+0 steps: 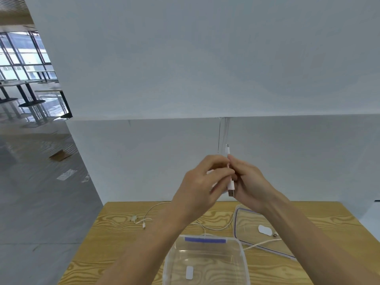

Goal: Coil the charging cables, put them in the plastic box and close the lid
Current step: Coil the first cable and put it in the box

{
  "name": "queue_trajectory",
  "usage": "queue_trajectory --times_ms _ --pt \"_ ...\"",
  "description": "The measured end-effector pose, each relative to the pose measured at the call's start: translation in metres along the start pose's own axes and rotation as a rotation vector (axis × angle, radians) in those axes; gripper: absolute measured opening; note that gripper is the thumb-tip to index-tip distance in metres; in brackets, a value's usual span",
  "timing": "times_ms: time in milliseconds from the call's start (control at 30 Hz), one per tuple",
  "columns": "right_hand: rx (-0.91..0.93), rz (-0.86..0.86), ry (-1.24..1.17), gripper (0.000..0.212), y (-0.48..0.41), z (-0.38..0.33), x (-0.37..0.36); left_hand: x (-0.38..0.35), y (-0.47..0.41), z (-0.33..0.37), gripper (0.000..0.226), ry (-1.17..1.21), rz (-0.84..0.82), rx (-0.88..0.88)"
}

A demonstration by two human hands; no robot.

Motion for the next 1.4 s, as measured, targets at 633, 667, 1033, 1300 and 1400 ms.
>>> queue_trajectory --times_ms 633,667,1033,1300,1400 --pt "0.045 -0.034 -0.041 0.025 0.008 -0.003 -0.011 0.005 0.035 -0.013 0.047 -0.155 0.238 0.199" --pt "0.051 -0.044 -0.037 0.026 0.008 -0.004 -0.01 0.013 0.037 -0.026 0.053 -0.069 0.26 0.331" --pt "0.06 -0.131 -0.007 0.02 0.008 -0.005 -0.009 0.011 0.039 -0.063 0.03 0.356 0.14 0.768" --pt "0.069 -0.057 -0.03 0.022 0.006 -0.005 -0.003 0.028 0.024 -0.04 0.013 0.118 0.216 0.626" --pt "0.055 -0.069 -0.034 0.022 0.007 -0.005 -0.004 0.032 0.022 -0.044 0.002 0.135 0.216 0.614"
Point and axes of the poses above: each hand's wrist, its own y-axis away from the middle knuckle, its own x-axis out of the back of the hand, z = x × y, the point moved 9 cm from there along -y, towards the middle knuckle, and after that the axes turned 9 degrees about -z, right-handed, at the moved point
